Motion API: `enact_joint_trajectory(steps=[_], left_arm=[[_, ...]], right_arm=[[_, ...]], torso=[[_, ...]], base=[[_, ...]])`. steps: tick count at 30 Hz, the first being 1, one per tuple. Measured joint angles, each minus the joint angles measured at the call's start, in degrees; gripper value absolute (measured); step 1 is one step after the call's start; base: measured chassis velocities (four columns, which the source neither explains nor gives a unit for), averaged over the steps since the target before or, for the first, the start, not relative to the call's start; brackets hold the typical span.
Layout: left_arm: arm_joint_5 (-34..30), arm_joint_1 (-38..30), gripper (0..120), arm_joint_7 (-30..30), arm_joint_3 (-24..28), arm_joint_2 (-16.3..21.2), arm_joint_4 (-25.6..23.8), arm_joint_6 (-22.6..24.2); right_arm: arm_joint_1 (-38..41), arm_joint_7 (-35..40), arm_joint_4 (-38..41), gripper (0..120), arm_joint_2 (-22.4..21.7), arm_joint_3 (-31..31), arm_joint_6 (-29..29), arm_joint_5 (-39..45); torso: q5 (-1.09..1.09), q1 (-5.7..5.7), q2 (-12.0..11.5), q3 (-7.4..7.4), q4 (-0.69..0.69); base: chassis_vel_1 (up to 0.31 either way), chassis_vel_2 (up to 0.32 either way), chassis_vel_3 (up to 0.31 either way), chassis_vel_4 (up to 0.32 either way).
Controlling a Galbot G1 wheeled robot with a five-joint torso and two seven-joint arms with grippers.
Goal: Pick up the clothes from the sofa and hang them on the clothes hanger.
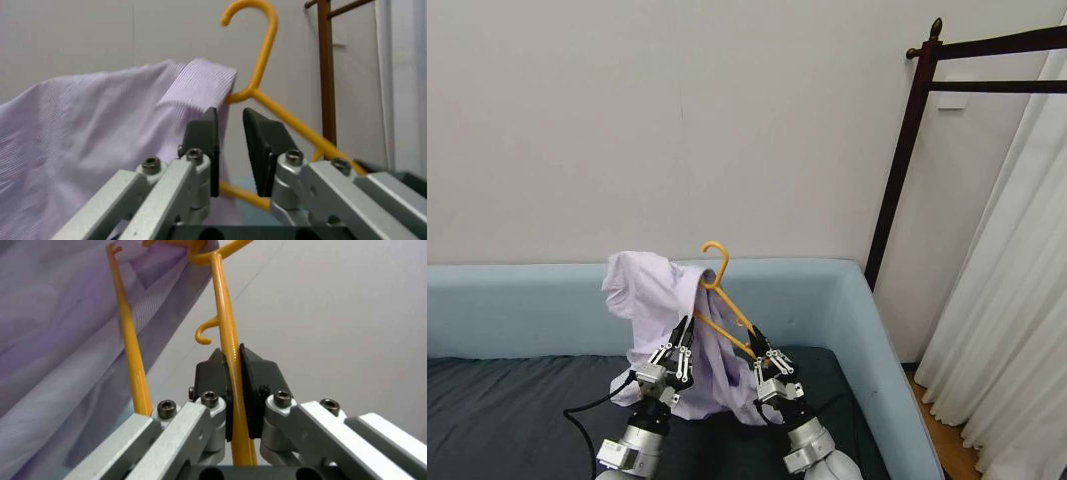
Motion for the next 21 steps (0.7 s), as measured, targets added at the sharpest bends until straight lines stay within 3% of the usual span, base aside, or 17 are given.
enact_joint_trajectory(steps=[3, 7, 8, 10, 12, 13, 15, 19, 21], left_arm=[[0.2, 1.5, 31, -0.9, -1.2, 2.2, 0.3, -0.5], [-1.1, 5.3, 50, -2.5, -6.9, 10.9, 0.6, -3.9], [-1.1, 5.3, 50, -2.5, -6.9, 10.9, 0.6, -3.9], [-5.5, 5.9, 57, -0.5, -10.4, 14.9, 0.2, -5.7], [-14.0, 5.4, 68, 7.8, -13.8, 20.3, -0.3, -8.2], [-14.0, 5.4, 68, 7.8, -13.8, 20.3, -0.3, -8.2], [-20.8, 3.3, 76, 15.7, -15.2, 25.8, 0.7, -9.5], [-26.9, -0.9, 87, 24.2, -14.1, 30.8, 4.8, -9.6], [-32.3, -5.3, 97, 35.0, -12.4, 34.2, 8.8, -7.9]], right_arm=[[0.0, -0.1, 0.4, 4, -0.6, 0.4, 0.3, 0.4], [0.2, -0.5, 0.8, 4, -2.2, 2.5, 2.0, 0.2], [0.2, -0.5, 0.8, 4, -2.2, 2.5, 2.0, 0.2], [0.3, -0.6, 0.5, 4, -2.5, 3.0, 3.1, -0.8], [0.3, -1.0, -0.7, 4, -2.7, 3.5, 4.7, -2.2], [0.3, -1.0, -0.7, 4, -2.7, 3.5, 4.7, -2.2], [0.3, -1.7, -2.6, 4, -2.1, 4.2, 7.2, -3.9], [0.2, -2.5, -4.7, 4, -1.2, 5.1, 10.8, -7.6], [-0.4, -3.0, -6.4, 4, -0.8, 5.4, 14.1, -12.3]], torso=[[-0.02, 0.0, 0.0, 0.0, 0.0], [-0.01, 0.0, 0.0, 0.0, 0.01], [-0.01, 0.0, 0.0, 0.0, 0.01], [-0.02, 0.0, 0.0, 0.0, 0.02], [-0.01, 0.0, 0.0, 0.0, 0.01], [-0.01, 0.0, 0.0, 0.0, 0.01], [0.02, 0.0, 0.0, 0.0, -0.02], [0.0, 0.0, 0.0, 0.0, -0.01], [-0.01, 0.0, 0.0, 0.0, -0.01]], base=[[0.0, 0.0, 0.0, 0.0], [0.0, 0.0, 0.0, 0.0], [0.0, 0.0, 0.0, 0.0], [0.0, 0.0, 0.0, 0.0], [0.0, 0.0, 0.0, 0.0], [0.0, 0.0, 0.0, 0.0], [0.0, 0.0, 0.0, 0.0], [0.0, 0.0, 0.0, 0.0], [0.0, 0.0, 0.0, 0.0]])
